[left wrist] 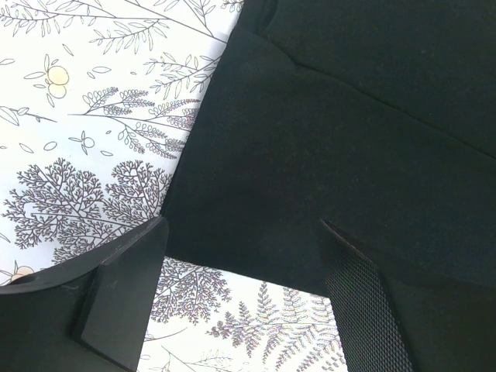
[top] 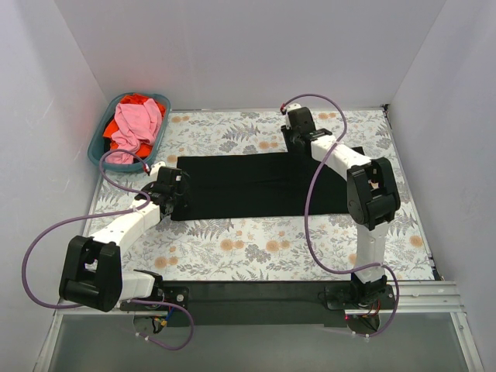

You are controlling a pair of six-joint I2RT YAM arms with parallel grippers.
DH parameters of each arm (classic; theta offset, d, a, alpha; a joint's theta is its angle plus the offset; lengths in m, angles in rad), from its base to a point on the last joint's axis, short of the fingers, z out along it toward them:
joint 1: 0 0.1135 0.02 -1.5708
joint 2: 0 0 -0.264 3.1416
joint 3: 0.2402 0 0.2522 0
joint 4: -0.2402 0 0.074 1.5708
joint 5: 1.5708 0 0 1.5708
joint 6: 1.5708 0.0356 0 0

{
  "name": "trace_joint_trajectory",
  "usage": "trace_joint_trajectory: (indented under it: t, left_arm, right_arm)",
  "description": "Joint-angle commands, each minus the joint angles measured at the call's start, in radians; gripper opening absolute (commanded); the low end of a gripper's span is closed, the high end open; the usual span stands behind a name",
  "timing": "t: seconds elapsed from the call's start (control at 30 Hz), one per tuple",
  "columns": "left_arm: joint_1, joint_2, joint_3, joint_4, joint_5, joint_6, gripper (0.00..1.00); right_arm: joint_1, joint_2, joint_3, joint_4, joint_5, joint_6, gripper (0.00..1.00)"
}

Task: Fold and stack the t-shirts
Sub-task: Fold the tshirt

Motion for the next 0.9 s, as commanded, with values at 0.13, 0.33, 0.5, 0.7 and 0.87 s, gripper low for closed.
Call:
trace_joint_trajectory:
  t: [0.13,0.33,0.5,0.7,0.87]
  left_arm:
    - [-0.004,-0.032,0.010,0.000,-0.018,0.001,0.76]
    - [-0.004,-0.036,0.010,0.000,-0.017,0.003,0.76]
    - [-0.004,-0.036,0.008,-0.001,-0.017,0.003,0.76]
    - [-0.002,-0.030,0.010,-0.001,-0.017,0.003,0.76]
    - [-0.004,-0.032,0.010,0.000,-0.017,0.003,0.76]
  right_arm:
    - [0.005,0.079,0.034,0.024,-0.116,0.170,0.39]
    - [0.005,0.138,0.051,0.024,-0.111,0.202,0.39]
    - [0.005,0.166,0.060,0.024,-0.085,0.207,0.39]
    - [0.007,0.175,0.074,0.026,-0.074,0.186,0.09]
    - [0.017,0.145,0.053,0.024,-0.065,0.163,0.01]
